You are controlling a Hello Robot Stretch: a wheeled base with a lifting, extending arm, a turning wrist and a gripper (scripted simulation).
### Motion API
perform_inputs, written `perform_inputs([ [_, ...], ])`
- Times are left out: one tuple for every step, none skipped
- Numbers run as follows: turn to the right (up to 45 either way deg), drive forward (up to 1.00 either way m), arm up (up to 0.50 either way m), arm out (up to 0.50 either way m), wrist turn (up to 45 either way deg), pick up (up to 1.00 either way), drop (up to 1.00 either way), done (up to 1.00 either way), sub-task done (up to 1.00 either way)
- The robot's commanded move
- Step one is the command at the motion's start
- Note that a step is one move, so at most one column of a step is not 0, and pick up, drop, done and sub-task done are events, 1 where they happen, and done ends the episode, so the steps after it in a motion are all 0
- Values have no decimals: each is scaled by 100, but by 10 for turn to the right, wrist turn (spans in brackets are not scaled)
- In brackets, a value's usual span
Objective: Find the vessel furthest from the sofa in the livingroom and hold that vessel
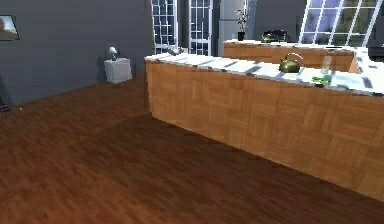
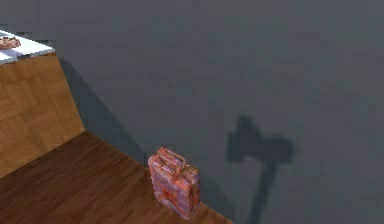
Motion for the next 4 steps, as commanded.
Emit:
perform_inputs([
  [0,0,12,0,0,0,0,0,0],
  [0,0,0,48,0,0,0,0,0],
  [0,0,0,0,450,0,0,0,0],
  [0,0,0,0,450,0,0,0,0],
])
